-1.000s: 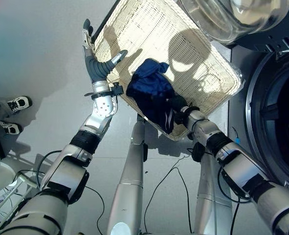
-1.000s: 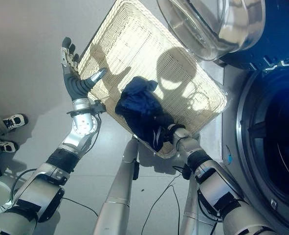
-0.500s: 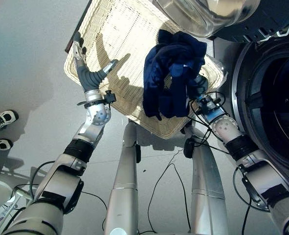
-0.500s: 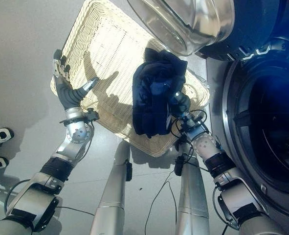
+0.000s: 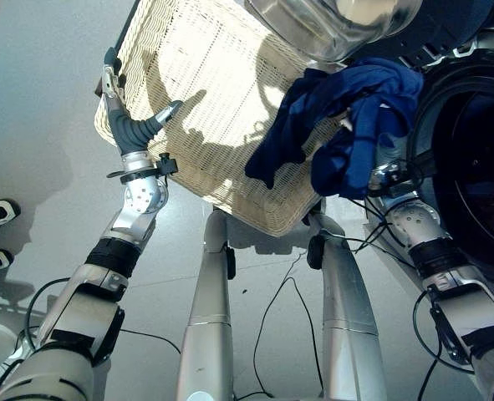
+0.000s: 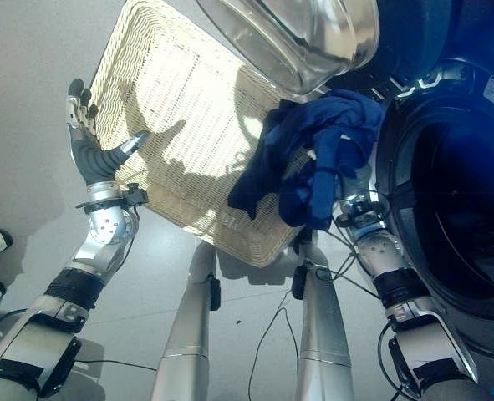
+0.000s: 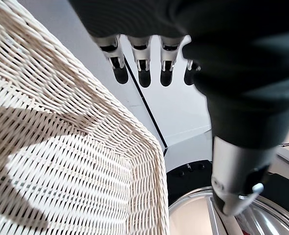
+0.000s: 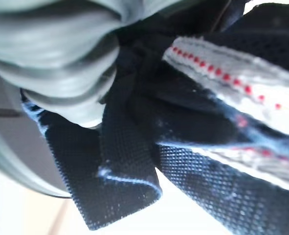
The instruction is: Put the clothes into the washing machine.
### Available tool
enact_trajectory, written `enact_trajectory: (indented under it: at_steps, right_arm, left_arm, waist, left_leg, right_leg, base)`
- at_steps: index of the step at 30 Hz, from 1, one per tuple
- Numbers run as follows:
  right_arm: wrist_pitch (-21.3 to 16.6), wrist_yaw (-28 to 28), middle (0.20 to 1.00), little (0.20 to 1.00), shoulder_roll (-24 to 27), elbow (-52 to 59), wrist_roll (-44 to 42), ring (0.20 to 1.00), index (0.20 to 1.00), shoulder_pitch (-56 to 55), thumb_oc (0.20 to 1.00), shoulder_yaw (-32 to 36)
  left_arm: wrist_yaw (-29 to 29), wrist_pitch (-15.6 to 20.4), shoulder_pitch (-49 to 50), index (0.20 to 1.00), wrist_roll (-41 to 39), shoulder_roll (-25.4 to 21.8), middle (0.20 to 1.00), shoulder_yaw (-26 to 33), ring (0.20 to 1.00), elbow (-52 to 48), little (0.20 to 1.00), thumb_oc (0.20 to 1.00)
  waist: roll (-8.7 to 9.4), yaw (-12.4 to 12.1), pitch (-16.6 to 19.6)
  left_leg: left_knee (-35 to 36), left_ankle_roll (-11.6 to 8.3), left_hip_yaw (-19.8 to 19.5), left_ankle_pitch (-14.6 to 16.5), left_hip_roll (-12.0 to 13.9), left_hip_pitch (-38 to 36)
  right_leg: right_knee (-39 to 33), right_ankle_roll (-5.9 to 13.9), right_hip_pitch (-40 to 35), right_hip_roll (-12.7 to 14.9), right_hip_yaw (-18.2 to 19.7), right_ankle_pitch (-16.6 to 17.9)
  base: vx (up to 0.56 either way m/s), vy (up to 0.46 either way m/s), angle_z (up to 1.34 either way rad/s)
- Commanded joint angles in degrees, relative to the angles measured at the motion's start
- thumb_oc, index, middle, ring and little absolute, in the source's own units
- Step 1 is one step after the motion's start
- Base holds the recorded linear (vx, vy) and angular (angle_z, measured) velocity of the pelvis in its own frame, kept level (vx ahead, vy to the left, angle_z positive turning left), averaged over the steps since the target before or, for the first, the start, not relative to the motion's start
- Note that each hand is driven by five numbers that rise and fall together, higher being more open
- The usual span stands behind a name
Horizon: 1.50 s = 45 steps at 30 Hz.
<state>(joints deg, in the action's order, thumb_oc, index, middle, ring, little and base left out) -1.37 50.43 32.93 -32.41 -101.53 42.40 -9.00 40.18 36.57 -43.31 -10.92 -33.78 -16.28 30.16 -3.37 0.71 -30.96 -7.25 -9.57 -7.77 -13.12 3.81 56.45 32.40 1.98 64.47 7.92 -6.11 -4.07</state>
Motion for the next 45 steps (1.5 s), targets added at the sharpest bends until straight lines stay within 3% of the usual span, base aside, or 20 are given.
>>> enact_trajectory:
  at_steps: [1, 4, 5, 7, 10, 11, 12, 14, 17, 18, 21, 24, 25, 31, 35, 37, 39, 40, 41, 45]
  right_arm:
    - [-10.77, -8.32, 0.200, 0.200, 2.21, -0.31, -9.62, 0.200, 0.200, -2.76, 0.200, 6.36]
    - [-15.06, -15.06, 0.200, 0.200, 2.56, -2.93, -11.47, 0.200, 0.200, -4.01, 0.200, 10.92]
    - [-19.54, -18.79, 0.200, 0.200, 2.62, -5.16, -11.47, 0.200, 0.200, -5.69, 0.200, 13.17]
    - [-24.11, -25.21, 0.200, 0.200, 2.35, -5.92, -10.73, 0.200, 0.200, -6.54, 0.200, 15.60]
    - [-27.95, -32.24, 0.200, 0.200, 2.83, -6.67, -8.92, 0.200, 0.200, -6.55, 0.200, 17.46]
    - [-30.19, -39.90, 0.200, 0.200, 2.96, -7.70, -5.01, 0.200, 0.200, -6.59, 0.200, 18.70]
    - [-30.56, -41.36, 0.200, 0.200, 3.07, -7.85, -4.20, 0.200, 0.200, -6.15, 0.200, 19.02]
    - [-33.84, -52.27, 0.200, 0.200, 3.31, -9.63, 1.46, 0.200, 0.200, -4.07, 0.200, 19.22]
    - [-34.22, -58.01, 0.200, 0.200, 3.51, -10.84, 3.97, 0.200, 0.200, -3.80, 0.200, 18.69]
    - [-31.82, -66.98, 0.200, 0.200, 4.40, -12.86, 8.49, 0.200, 0.200, -1.71, 0.200, 17.82]
    - [-28.43, -73.35, 0.200, 0.200, 6.33, -17.92, 11.80, 0.200, 0.200, 0.40, 0.200, 16.04]
    - [-28.79, -78.91, 0.200, 0.200, 10.24, -22.39, 13.58, 0.200, 0.200, 4.62, 0.200, 14.16]
    - [-31.21, -84.69, 0.200, 0.200, 15.26, -24.80, 16.42, 0.200, 0.200, 9.71, 0.200, 11.91]
    - [-41.69, -102.93, 0.200, 0.200, 29.22, -25.58, 29.98, 0.200, 0.200, 16.47, 0.200, 9.10]
    - [-42.40, -113.18, 0.200, 0.200, 34.73, -24.17, 37.87, 0.200, 0.200, 14.86, 0.200, 11.90]
    - [-41.95, -113.91, 0.200, 0.200, 36.43, -25.76, 39.01, 0.200, 0.200, 14.89, 0.200, 12.65]
    - [-41.19, -112.56, 0.492, 0.492, 38.42, -28.91, 37.72, 0.492, 0.492, 15.22, 0.492, 12.70]
    - [-41.22, -111.98, 0.689, 0.689, 38.78, -29.48, 36.51, 0.689, 0.689, 15.46, 0.689, 12.36]
    - [-40.35, -109.86, 1.000, 1.000, 39.19, -30.87, 35.46, 1.000, 1.000, 15.71, 1.000, 11.94]
    - [-36.90, -107.88, 1.000, 1.000, 38.32, -31.92, 35.64, 1.000, 1.000, 15.72, 1.000, 10.71]
  left_arm:
    - [0.04, 5.35, -0.67, 1.000, -2.02, -1.64, 1.000, 3.37, 1.000, 0.27, 1.000, 1.000]
    - [0.28, 5.92, -0.40, 1.000, -2.21, -2.01, 1.000, 3.93, 1.000, 0.40, 1.000, 1.000]
    - [0.71, 6.09, 0.60, 1.000, -2.18, -2.04, 1.000, 3.85, 1.000, 0.11, 1.000, 1.000]
    - [1.17, 5.62, 1.04, 1.000, -2.01, -2.06, 1.000, 4.00, 1.000, -0.55, 1.000, 1.000]
    - [1.62, 4.96, 0.95, 1.000, -1.54, -1.99, 1.000, 4.09, 1.000, -1.26, 1.000, 1.000]
    - [1.97, 4.63, 1.32, 1.000, -1.40, -1.80, 1.000, 3.74, 1.000, -1.28, 1.000, 1.000]
    - [1.99, 4.54, 0.84, 1.000, -1.31, -1.84, 1.000, 3.91, 1.000, -1.36, 1.000, 1.000]
    - [2.60, 3.89, -0.40, 1.000, -0.84, -1.06, 1.000, 3.23, 1.000, -1.05, 1.000, 1.000]
    - [2.93, 3.66, -0.37, 1.000, -0.32, -0.49, 1.000, 2.56, 1.000, -0.81, 1.000, 1.000]
    - [3.15, 3.21, -1.70, 1.000, -0.09, -0.14, 1.000, 2.11, 1.000, -0.51, 1.000, 1.000]
    - [3.59, 2.69, -2.32, 1.000, -0.13, 0.06, 1.000, 0.62, 1.000, -0.37, 1.000, 1.000]
    - [3.58, 2.19, -3.37, 1.000, -0.58, -0.59, 1.000, -0.93, 1.000, -0.17, 1.000, 1.000]
    - [3.71, 1.49, -4.04, 1.000, -1.11, -1.81, 1.000, -2.24, 1.000, -0.80, 1.000, 1.000]
    - [2.20, 2.34, 0.60, 1.000, -4.07, -7.22, 1.000, -1.14, 1.000, -4.09, 1.000, 1.000]
    - [1.37, 2.67, 2.31, 1.000, -4.99, -8.52, 1.000, -0.04, 1.000, -4.29, 1.000, 1.000]
    - [0.33, 2.92, 2.05, 1.000, -5.64, -8.77, 1.000, 0.38, 1.000, -3.77, 1.000, 1.000]
    - [-0.68, 3.42, 1.40, 1.000, -6.57, -9.19, 1.000, -0.06, 1.000, -2.22, 1.000, 1.000]
    - [-0.99, 3.45, 1.08, 1.000, -6.77, -9.23, 1.000, -0.15, 1.000, -1.88, 1.000, 1.000]
    - [-1.40, 3.10, 0.30, 1.000, -7.36, -9.65, 1.000, -0.25, 1.000, -1.67, 1.000, 1.000]
    - [-2.71, 2.38, -0.59, 1.000, -8.45, -10.32, 1.000, -0.49, 1.000, -1.40, 1.000, 1.000]
  waist:
    - [2.64, 0.05, 1.17]
    - [2.75, 0.62, 1.17]
    - [2.72, 0.77, 1.17]
    - [2.76, 1.10, 1.17]
    - [2.89, 1.24, 1.17]
    - [2.95, 1.22, 1.17]
    - [3.02, 1.33, 1.17]
    - [2.95, 1.24, 1.17]
    - [2.90, 1.01, 1.17]
    - [2.80, 0.92, 1.17]
    - [2.53, 0.29, 1.17]
    - [2.39, -0.28, 1.17]
    - [2.46, -0.61, 1.17]
    - [3.94, -0.46, 1.17]
    - [5.34, 0.38, 1.17]
    - [5.67, 0.43, 1.17]
    - [5.98, 0.37, 1.17]
    - [6.01, 0.29, 1.17]
    - [6.15, 0.28, 1.17]
    - [6.11, 0.04, 1.17]
  left_leg:
    - [-5.11, 3.44, 5.82, 5.24, -4.30, -0.06]
    - [-5.09, 3.47, 6.22, 4.95, -4.19, 0.55]
    - [-5.52, 3.35, 6.52, 5.79, -3.84, -0.07]
    - [-5.61, 3.29, 6.75, 5.94, -3.68, -0.10]
    - [-5.56, 3.37, 6.89, 5.47, -3.79, 0.41]
    - [-5.92, 3.28, 6.82, 6.60, -3.61, -0.68]
    - [-5.82, 3.33, 6.86, 5.80, -3.74, 0.26]
    - [-5.82, 3.42, 6.79, 5.59, -3.92, 0.59]
    - [-6.07, 3.34, 6.77, 6.46, -3.73, -0.34]
    - [-5.90, 3.34, 6.70, 5.39, -4.02, 0.67]
    - [-5.91, 3.36, 6.45, 5.85, -3.95, 0.15]
    - [-6.09, 3.25, 6.16, 5.72, -3.93, 0.47]
    - [-6.48, 3.29, 5.89, 5.54, -3.96, 1.15]
    - [-6.71, 3.49, 4.69, 6.83, -3.66, -0.23]
    - [-6.22, 3.49, 4.66, 6.89, -3.20, -1.27]
    - [-6.02, 3.63, 4.52, 6.35, -3.38, -1.02]
    - [-6.14, 3.66, 4.30, 6.89, -3.35, -1.80]
    - [-6.15, 3.71, 4.22, 6.93, -3.44, -1.83]
    - [-6.05, 3.84, 4.05, 6.46, -3.68, -1.38]
    - [-6.47, 4.00, 3.71, 7.25, -4.00, -1.79]
  right_leg:
    - [-19.85, 6.90, -5.67, -2.11, -1.21, 15.70]
    - [-20.11, 6.75, -4.99, -2.21, -0.75, 16.34]
    - [-19.65, 6.81, -5.51, -2.45, -0.40, 15.74]
    - [-19.62, 6.74, -5.46, -2.69, 0.04, 15.80]
    - [-19.93, 6.59, -5.00, -2.65, 0.24, 16.46]
    - [-19.68, 6.75, -6.01, -2.75, 0.38, 15.67]
    - [-19.92, 6.62, -5.15, -2.60, 0.37, 16.46]
    - [-20.11, 6.60, -4.86, -2.51, 0.39, 16.81]
    - [-19.71, 6.72, -5.83, -2.64, 0.33, 15.93]
    - [-20.00, 6.49, -4.99, -2.52, 0.29, 16.91]
    - [-19.81, 6.51, -5.47, -2.46, 0.05, 16.32]
    - [-19.57, 6.54, -5.24, -2.44, -0.25, 16.41]
    - [-19.58, 6.38, -4.84, -2.38, -0.61, 16.70]
    - [-20.11, 6.27, -6.80, -3.13, -0.82, 16.34]
    - [-20.39, 6.06, -8.12, -3.67, -0.56, 15.87]
    - [-20.59, 5.90, -7.88, -3.62, -0.57, 16.27]
    - [-20.43, 5.91, -8.75, -3.74, -0.58, 15.56]
    - [-20.51, 5.88, -8.79, -3.74, -0.58, 15.56]
    - [-20.72, 5.76, -8.41, -3.62, -0.64, 16.02]
    - [-20.82, 5.96, -9.00, -3.55, -0.87, 15.65]
  base:
    - [0.02, 0.018, -0.08]
    - [0.02, 0.037, -0.09]
    - [0.02, 0.032, -0.10]
    - [0.03, 0.024, -0.09]
    - [0.01, 0.008, -0.07]
    - [0.00, -0.004, -0.05]
    - [0.03, -0.012, -0.04]
    - [0.01, -0.009, -0.03]
    - [0.00, -0.015, -0.03]
    - [0.01, -0.044, -0.05]
    - [0.00, -0.050, -0.02]
    - [0.00, -0.081, -0.02]
    - [0.01, -0.119, -0.02]
    - [-0.01, -0.086, 0.01]
    - [0.00, -0.009, 0.00]
    - [0.00, 0.000, 0.00]
    - [0.00, 0.000, 0.00]
    - [0.01, -0.037, 0.01]
    - [0.00, 0.000, 0.00]
    - [0.01, -0.033, 0.01]
